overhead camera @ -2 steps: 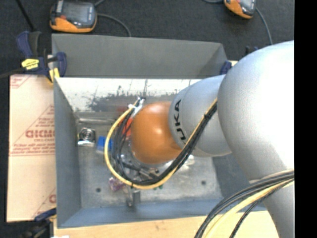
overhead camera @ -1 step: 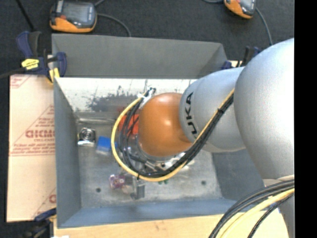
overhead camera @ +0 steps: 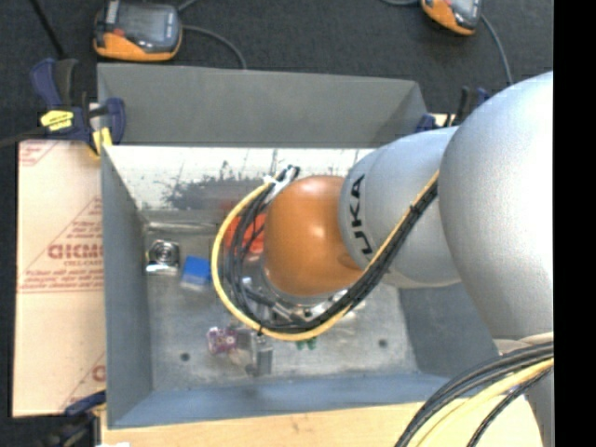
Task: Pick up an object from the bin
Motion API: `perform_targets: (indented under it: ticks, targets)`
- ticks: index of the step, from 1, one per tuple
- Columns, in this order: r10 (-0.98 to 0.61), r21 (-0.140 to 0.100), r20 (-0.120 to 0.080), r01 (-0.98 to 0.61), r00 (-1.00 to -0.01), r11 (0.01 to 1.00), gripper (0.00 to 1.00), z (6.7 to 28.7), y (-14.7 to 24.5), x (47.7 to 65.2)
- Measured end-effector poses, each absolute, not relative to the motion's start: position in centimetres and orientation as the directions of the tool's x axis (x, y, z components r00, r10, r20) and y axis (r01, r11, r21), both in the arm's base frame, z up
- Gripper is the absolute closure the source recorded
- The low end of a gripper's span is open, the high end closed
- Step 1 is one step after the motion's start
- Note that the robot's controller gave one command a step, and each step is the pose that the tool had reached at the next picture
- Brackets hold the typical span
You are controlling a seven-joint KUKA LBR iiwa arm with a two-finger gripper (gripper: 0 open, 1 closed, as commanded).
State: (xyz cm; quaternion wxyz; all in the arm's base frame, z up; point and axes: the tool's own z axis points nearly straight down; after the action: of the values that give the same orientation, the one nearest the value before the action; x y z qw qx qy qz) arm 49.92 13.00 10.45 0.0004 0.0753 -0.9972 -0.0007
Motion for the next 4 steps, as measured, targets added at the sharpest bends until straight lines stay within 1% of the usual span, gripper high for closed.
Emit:
perform_targets:
  ticks: [1,2,3,4]
  targets:
    - [-0.056,0.002,-0.005,-0.056,-0.998,0.998,0.0,7.0,12.7,48.7]
    - [-0.055,0.004,-0.007,-0.055,-0.998,0.998,0.0,7.1,12.7,48.8]
    - [-0.054,0.005,-0.006,-0.054,-0.999,0.999,1.0,7.0,12.7,48.8]
    - [-0.052,0.003,-0.004,-0.052,-0.999,0.999,1.0,8.1,12.7,48.9]
